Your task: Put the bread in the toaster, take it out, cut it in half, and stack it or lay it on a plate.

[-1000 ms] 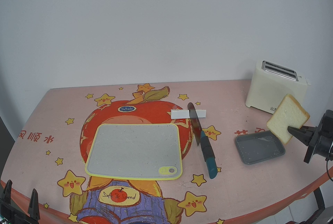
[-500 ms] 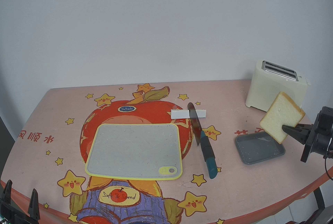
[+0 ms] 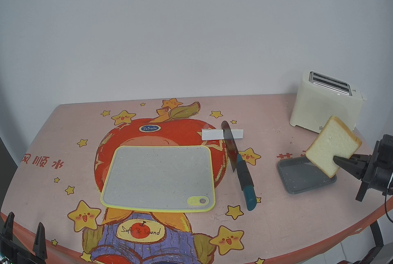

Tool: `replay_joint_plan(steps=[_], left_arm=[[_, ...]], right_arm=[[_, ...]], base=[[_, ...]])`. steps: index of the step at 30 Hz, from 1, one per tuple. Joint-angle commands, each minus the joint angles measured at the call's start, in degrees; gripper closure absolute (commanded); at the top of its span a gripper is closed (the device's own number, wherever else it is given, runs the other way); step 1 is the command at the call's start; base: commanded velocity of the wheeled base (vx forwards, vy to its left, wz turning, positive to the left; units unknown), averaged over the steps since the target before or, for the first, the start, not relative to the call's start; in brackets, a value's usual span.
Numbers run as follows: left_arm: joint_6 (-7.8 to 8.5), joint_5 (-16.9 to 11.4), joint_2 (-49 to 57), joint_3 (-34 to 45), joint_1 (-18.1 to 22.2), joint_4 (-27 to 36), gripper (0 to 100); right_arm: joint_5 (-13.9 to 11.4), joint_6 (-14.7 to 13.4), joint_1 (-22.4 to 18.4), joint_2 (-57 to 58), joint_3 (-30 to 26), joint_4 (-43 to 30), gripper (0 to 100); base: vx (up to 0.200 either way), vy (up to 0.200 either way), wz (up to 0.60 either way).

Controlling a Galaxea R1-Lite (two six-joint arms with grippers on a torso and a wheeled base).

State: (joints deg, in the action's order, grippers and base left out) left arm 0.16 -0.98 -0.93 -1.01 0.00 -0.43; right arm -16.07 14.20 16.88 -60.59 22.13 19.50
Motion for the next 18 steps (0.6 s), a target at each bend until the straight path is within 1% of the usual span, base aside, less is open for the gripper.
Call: replay_joint_plan(steps=[1, 4, 9, 18], left_arm=[[-0.42, 0.27, 0.31, 1.01, 0.00, -0.01, 0], [-0.69, 0.80, 0.40, 1.01, 0.09, -0.01, 0], [-0.69, 0.80, 0.31, 1.01, 0.09, -0.01, 0], [-0.69, 0.80, 0.31, 1.01, 0.09, -0.01, 0]], right_arm=[[-0.02, -0.05, 0.96, 1.70, -0.07, -0.08, 100], [0.25, -0.05, 1.05, 1.52, -0.07, -0.08, 100], [1.65, -0.05, 1.31, 1.09, -0.07, -0.08, 100], [1.65, -0.05, 1.31, 1.17, -0.15, -0.08, 100]], base=[[0.000, -0.200, 0.00], [0.000, -0.200, 0.00], [0.000, -0.200, 0.00], [0.000, -0.200, 0.00]])
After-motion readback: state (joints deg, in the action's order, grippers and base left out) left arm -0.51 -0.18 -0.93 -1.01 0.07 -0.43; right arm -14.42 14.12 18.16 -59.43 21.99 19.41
